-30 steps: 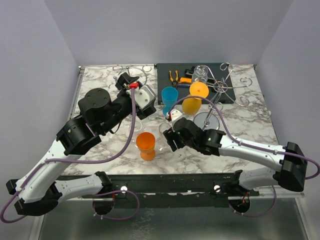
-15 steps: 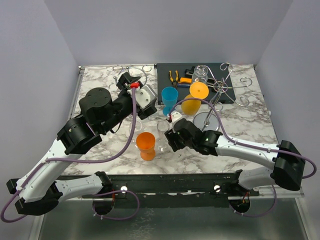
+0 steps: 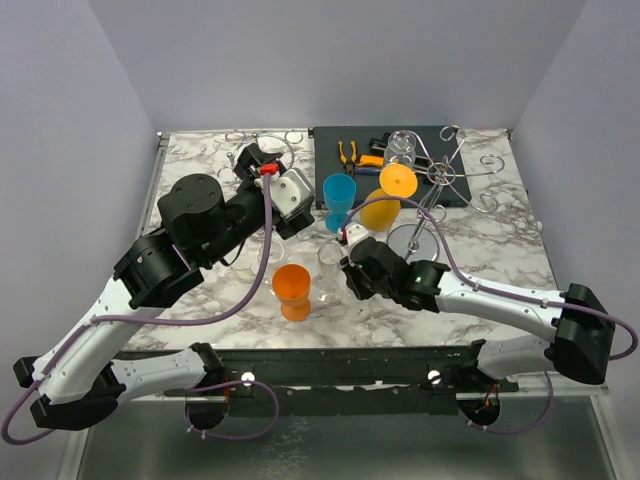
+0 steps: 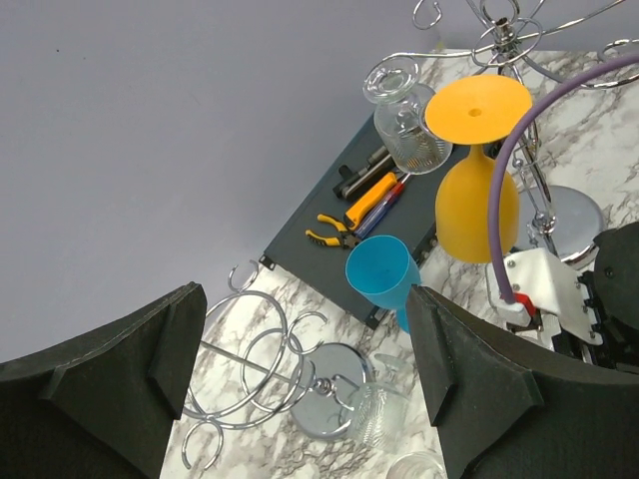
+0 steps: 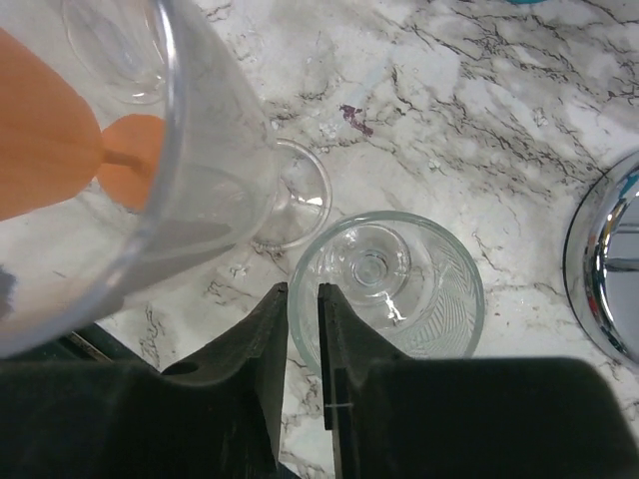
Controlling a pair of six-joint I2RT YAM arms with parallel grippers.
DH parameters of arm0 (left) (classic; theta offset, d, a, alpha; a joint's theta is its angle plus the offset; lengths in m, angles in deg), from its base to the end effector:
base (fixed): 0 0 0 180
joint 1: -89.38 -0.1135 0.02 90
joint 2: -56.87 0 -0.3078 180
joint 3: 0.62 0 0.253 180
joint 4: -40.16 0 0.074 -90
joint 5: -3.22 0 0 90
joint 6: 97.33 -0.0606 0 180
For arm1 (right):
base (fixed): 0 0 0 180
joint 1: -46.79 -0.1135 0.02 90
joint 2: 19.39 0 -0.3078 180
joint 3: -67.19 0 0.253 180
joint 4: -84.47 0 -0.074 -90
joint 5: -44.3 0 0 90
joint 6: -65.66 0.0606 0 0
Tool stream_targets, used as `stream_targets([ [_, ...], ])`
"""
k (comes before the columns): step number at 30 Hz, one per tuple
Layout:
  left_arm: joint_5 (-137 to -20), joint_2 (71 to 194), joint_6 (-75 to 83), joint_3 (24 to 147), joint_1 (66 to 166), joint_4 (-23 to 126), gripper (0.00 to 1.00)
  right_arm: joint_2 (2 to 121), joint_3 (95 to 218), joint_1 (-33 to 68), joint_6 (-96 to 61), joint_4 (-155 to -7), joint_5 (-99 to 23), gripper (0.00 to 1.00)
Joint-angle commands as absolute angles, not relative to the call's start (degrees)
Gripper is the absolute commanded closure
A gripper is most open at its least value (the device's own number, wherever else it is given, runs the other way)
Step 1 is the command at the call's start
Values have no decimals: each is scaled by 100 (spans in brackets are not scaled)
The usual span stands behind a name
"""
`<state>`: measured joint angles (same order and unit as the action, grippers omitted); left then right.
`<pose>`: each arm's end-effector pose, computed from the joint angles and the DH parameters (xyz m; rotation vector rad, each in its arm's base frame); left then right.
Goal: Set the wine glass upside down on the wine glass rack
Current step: Pick up the wine glass at the center of the board, then turn the wine glass upside down at the wine rack.
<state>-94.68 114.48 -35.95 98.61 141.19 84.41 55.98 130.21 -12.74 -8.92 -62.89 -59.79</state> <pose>0.1167 -0.1349 0.5353 0.9623 1.3032 -0.2010 0.1564 0.2367 0.2633 -0.7715 2.2250 0.3622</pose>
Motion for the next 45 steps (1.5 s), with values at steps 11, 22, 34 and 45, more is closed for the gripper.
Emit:
stream_targets([
  [11, -9257, 11455, -3410, 10009, 14089, 8532, 12, 5019, 12813, -1254, -704, -5820, -5925, 93],
  [22, -9224, 11444, -3387, 10021, 14089, 8556, 12, 5194, 12633, -1256, -581, -5976, -5909, 84],
  [34, -9000, 11409, -2978, 9864, 14091, 8684, 10, 4959, 13060, -1266, -521, -5486, -5963, 100],
  [45, -8829, 11538, -2199, 9890, 14091, 8756, 8, 3263, 14017, -1264, -444, -4944, -5429, 100],
])
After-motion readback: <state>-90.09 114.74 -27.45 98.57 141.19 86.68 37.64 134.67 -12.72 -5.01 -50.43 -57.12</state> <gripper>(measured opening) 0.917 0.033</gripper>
